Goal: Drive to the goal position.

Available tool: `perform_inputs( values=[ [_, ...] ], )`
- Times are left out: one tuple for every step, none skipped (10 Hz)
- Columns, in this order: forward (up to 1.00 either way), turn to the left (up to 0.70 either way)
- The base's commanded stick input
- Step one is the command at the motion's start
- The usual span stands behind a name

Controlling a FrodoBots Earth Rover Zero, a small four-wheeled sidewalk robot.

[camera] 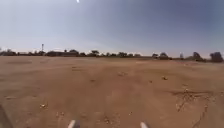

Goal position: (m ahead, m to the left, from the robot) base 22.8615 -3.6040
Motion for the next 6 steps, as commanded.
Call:
perform_inputs(
  values=[
    [0.70, -0.02],
    [0.70, 0.00],
    [0.70, 0.00],
    [0.70, 0.00],
    [0.70, 0.00],
    [0.70, 0.00]
  ],
)
